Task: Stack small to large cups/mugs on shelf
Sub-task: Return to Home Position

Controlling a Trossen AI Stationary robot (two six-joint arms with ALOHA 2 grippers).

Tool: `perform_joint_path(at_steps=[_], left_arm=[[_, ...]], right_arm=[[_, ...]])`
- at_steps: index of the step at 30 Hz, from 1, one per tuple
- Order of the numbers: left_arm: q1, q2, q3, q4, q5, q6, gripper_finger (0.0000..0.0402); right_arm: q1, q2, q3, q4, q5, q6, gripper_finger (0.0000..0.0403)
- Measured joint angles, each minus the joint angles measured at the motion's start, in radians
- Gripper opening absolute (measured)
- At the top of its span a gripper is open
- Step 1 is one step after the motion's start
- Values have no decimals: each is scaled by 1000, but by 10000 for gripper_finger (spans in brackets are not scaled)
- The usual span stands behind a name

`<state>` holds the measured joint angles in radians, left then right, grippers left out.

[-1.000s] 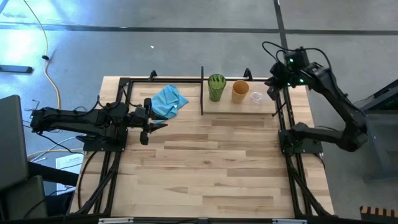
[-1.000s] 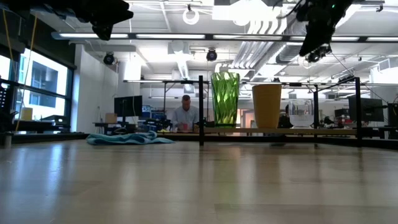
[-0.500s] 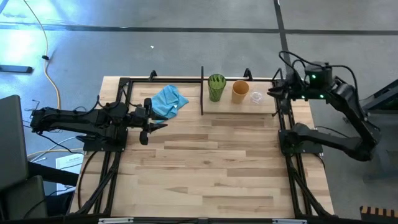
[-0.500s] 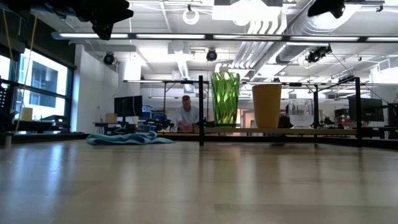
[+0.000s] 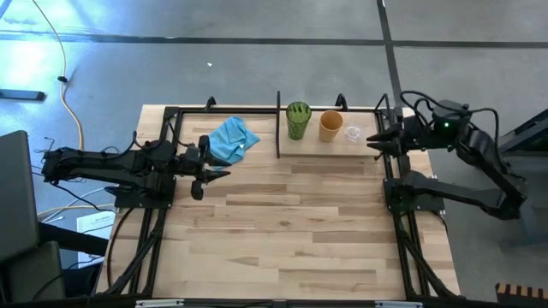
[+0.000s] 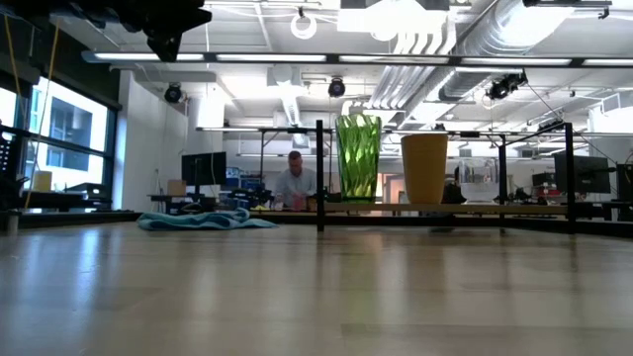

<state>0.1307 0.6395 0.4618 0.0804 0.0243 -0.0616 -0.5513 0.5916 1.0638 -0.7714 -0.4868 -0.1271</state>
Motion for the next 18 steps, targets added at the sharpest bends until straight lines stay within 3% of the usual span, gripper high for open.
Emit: perform_joint_path(at_steps=[10,18], left_arm=[[0,0,0,60,55,1,108],[0,0,0,133,79,4,108]], right_arm=[[113,-30,-219,368,-24,23,64],[224,-29,-420,850,-45,17,64]])
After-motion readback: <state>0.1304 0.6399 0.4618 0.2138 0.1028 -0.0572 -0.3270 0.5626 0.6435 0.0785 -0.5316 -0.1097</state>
